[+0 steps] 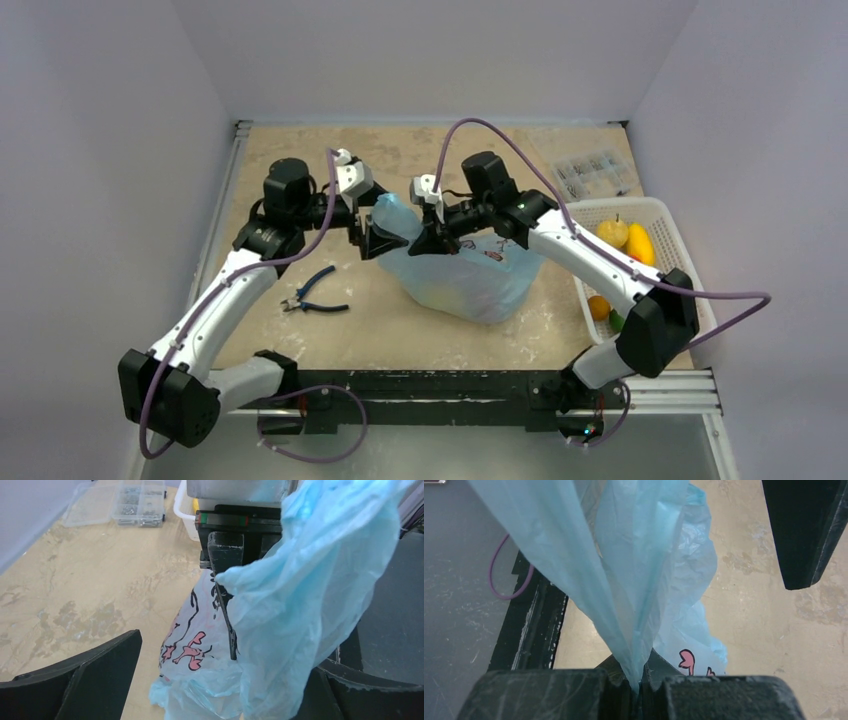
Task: Place the fake fruits into the plastic bag and tie a complex knot
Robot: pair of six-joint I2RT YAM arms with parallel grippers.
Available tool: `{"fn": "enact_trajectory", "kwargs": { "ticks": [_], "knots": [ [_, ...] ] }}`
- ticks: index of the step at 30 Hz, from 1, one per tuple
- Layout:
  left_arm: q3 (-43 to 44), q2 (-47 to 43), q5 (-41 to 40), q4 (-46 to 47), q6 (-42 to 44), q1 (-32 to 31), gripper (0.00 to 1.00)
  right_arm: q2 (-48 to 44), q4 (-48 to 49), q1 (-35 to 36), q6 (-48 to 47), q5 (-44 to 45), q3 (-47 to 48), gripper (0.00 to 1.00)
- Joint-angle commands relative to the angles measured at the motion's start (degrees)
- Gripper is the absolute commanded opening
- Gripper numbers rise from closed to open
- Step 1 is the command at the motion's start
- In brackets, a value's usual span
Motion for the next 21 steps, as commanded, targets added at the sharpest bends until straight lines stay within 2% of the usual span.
{"fn": "enact_trajectory", "kwargs": {
  "ticks": [1,2,3,4,5,6,8,9,11,13,16,19,21],
  "knots": [
    [-2.3,-1.9,1.1,6.4,-2.1,-0.3,0.97,-2.4,-0.2,0.1,-1.9,-1.2,1.5,0.0],
    [-2.0,-1.3,2.3,6.5,-3.8,-0.6,0.86,-2.4,-0.2,0.1,-2.0,-1.3,1.6,0.0],
    [-1.1,-0.2,3.1,8.8,-6.4,-0.8,0.63,-2.4,-0.4,0.0,-1.7,-1.2,1.7,0.0],
    [-0.4,0.6,3.4,10.6,-9.4,-0.8,0.41,-2.4,-1.0,0.1,-1.7,-0.9,1.9,0.05],
    [0.1,1.1,3.1,12.0,-11.4,-0.8,0.16,-2.3,-2.2,0.1,-2.3,-1.2,2.5,0.17],
    [0.4,1.1,1.9,12.5,-12.8,-0.7,0.02,-2.3,-3.7,-0.1,-2.6,-0.9,3.1,0.28],
    [0.1,0.4,0.2,13.1,-15.0,0.1,0.0,-3.1,-9.3,-1.2,-6.5,1.3,3.6,0.48],
    [0.0,0.0,-0.1,12.4,-15.9,0.9,0.0,-3.8,-11.7,-2.0,-7.8,2.5,3.3,0.54],
    [-0.5,-0.9,-1.1,10.0,-17.0,2.1,0.0,-5.4,-14.2,-3.6,-9.5,5.4,2.0,0.58],
    [-1.6,-2.0,-2.9,9.0,-17.9,2.9,0.0,-6.8,-16.6,-5.0,-11.6,8.2,1.0,0.55],
    [-2.0,-2.8,-4.7,7.6,-17.9,3.5,0.0,-8.4,-20.3,-5.3,-15.9,14.4,-0.4,0.44],
    [-2.1,-2.7,-5.0,5.2,-18.6,4.6,0.0,-9.6,-22.4,-5.8,-18.5,18.4,-2.3,0.24],
    [-2.3,-2.9,-4.8,4.9,-18.1,5.1,0.0,-9.9,-23.1,-6.1,-19.5,20.2,-3.2,0.17]
  ]
}}
